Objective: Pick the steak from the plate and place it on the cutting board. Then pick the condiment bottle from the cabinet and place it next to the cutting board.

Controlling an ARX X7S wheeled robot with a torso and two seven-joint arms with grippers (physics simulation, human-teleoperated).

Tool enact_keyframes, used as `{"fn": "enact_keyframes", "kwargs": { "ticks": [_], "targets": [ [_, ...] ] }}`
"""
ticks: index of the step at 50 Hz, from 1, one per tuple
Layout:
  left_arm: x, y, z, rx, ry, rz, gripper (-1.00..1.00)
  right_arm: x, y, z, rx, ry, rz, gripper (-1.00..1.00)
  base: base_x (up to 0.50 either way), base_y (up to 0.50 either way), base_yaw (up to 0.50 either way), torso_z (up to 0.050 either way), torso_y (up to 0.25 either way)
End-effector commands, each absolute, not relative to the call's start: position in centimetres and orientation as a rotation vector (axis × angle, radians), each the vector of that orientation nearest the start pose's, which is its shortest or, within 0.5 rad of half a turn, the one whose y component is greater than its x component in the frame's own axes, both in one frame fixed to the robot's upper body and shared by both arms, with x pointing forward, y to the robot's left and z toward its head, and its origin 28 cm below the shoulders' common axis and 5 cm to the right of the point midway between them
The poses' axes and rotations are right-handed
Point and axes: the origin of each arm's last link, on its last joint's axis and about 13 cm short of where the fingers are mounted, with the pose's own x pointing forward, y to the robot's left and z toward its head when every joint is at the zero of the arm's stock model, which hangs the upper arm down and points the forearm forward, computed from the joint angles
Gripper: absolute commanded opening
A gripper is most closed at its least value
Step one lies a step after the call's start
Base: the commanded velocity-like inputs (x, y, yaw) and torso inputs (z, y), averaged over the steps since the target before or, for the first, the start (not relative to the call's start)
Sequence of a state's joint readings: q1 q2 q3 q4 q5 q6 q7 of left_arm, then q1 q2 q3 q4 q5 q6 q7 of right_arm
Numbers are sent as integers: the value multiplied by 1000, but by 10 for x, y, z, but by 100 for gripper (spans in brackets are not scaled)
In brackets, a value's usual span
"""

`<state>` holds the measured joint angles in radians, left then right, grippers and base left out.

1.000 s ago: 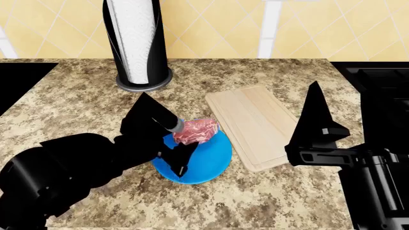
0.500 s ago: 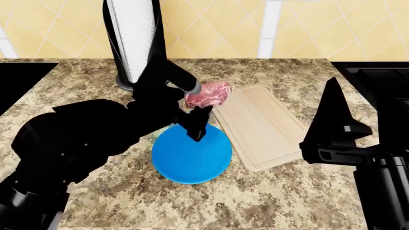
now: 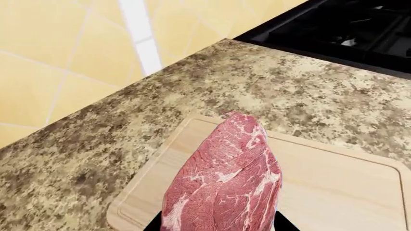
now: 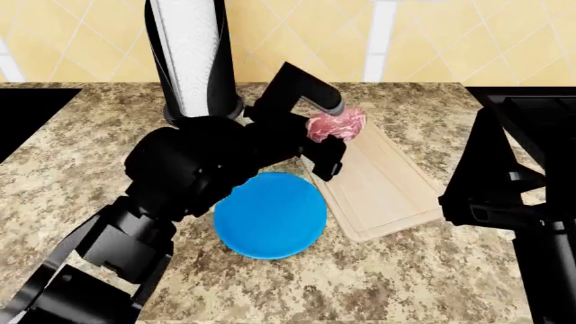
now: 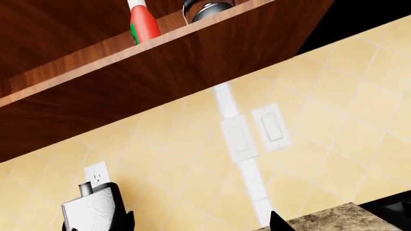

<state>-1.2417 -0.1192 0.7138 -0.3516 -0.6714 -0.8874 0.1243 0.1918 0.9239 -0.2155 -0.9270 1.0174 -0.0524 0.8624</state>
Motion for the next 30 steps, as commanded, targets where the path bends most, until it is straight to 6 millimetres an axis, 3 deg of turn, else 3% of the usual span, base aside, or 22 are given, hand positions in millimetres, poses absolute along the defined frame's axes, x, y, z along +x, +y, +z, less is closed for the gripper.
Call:
{"fn": "enact_keyframes", "kwargs": {
  "ticks": [1, 12, 30],
  "targets": [
    [372, 101, 220, 263, 303, -744, -100, 153, -131, 226, 358, -465, 54, 100, 0, 0, 0, 0, 0],
    [370, 88, 196, 272, 360, -764, -100, 151, -132, 228, 362, -472, 52, 100, 0, 0, 0, 0, 1],
    [365, 80, 187, 278, 378, -789, -100, 148, -133, 229, 366, -479, 51, 100, 0, 0, 0, 0, 1]
  ]
}}
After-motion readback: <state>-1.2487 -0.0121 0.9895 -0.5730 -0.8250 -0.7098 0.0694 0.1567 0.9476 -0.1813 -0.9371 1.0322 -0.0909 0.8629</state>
